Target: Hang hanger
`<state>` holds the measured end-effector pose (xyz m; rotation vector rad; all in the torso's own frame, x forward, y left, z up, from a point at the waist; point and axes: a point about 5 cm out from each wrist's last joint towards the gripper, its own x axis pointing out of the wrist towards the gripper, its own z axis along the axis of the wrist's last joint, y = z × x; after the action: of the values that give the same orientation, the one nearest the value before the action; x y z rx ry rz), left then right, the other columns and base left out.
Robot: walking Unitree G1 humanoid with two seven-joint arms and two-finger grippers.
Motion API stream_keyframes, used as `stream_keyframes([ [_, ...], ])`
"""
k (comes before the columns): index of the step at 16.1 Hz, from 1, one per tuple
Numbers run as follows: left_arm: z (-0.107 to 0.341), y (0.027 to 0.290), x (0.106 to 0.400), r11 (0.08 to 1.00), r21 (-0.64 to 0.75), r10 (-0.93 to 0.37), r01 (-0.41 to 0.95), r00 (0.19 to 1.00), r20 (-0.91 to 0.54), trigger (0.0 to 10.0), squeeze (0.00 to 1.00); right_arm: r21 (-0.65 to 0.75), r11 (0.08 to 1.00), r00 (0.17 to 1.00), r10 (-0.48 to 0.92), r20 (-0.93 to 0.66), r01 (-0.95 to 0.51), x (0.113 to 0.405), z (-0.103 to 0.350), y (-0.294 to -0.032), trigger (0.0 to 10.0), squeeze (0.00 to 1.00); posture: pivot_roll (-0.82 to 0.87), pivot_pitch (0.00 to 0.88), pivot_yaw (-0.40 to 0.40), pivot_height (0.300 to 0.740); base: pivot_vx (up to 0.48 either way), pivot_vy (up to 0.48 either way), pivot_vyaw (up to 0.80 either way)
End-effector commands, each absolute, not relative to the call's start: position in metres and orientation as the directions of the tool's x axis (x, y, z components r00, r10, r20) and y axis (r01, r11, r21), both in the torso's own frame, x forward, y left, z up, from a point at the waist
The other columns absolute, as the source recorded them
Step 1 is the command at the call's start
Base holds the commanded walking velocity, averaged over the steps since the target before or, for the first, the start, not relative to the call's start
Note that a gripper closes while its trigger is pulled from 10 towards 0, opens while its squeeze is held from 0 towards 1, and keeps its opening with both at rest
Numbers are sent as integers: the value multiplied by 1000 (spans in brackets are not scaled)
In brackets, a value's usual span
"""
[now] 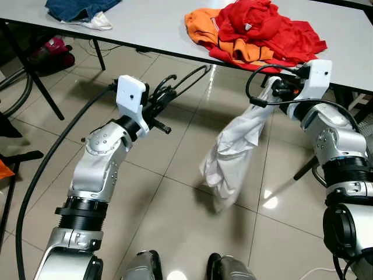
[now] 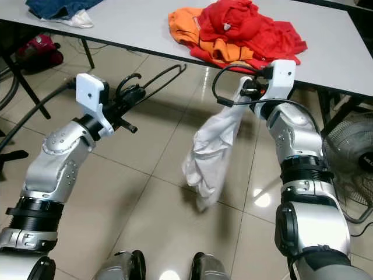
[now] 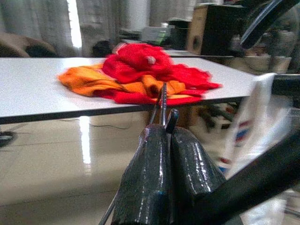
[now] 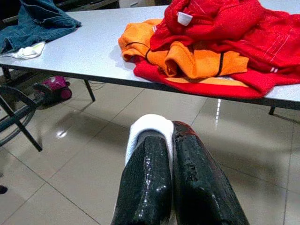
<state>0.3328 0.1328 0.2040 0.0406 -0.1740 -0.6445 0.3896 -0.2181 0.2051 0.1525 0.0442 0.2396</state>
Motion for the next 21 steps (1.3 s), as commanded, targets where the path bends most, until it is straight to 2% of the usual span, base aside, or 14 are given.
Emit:
stream_keyframes([
  [1,207,129,323,723,88,-690,685,709,143,10000,0,175,955,970,244,-10,-239,389,212,-225,0,0,-106,134,-43,740,0,0,0],
  [3,209,134,317,674,67,-736,736,662,137,10000,0,177,937,952,306,4,-302,387,212,-225,0,0,-104,141,-43,740,0,0,0],
  [5,209,139,312,630,60,-775,774,622,113,10000,0,166,888,902,430,32,-429,383,217,-219,0,0,-105,144,-39,740,0,0,0],
  [7,208,140,310,612,61,-790,789,605,99,10000,0,138,851,861,506,41,-507,379,220,-216,0,0,-105,145,-36,740,0,0,0],
  [8,207,140,313,639,77,-769,765,633,91,10000,0,104,838,845,534,42,-535,378,222,-216,0,0,-103,146,-37,740,0,0,0],
  [10,202,142,323,736,68,-677,674,730,91,10000,0,67,891,892,445,77,-450,381,225,-224,0,0,-99,145,-38,740,0,0,0],
  [11,196,142,331,821,-3,-567,570,817,106,10000,0,58,935,935,345,85,-350,383,222,-229,0,0,-97,144,-39,740,0,0,0],
  [13,181,141,337,916,-68,-388,395,917,90,10000,0,84,965,967,241,83,-248,385,212,-229,0,0,-96,142,-36,740,0,0,584],
  [15,158,138,333,961,-114,-247,250,968,39,10000,0,116,962,967,238,89,-247,382,196,-219,0,12,-94,142,-35,740,0,0,669],
  [18,125,141,325,998,-52,-23,20,997,-69,10000,0,204,923,944,310,110,-327,380,184,-203,0,12,-87,134,-31,740,0,0,617],
  [21,124,142,327,999,20,44,-43,998,-50,10000,0,203,892,915,386,118,-403,379,179,-190,0,12,-73,122,-34,740,0,0,565],
])
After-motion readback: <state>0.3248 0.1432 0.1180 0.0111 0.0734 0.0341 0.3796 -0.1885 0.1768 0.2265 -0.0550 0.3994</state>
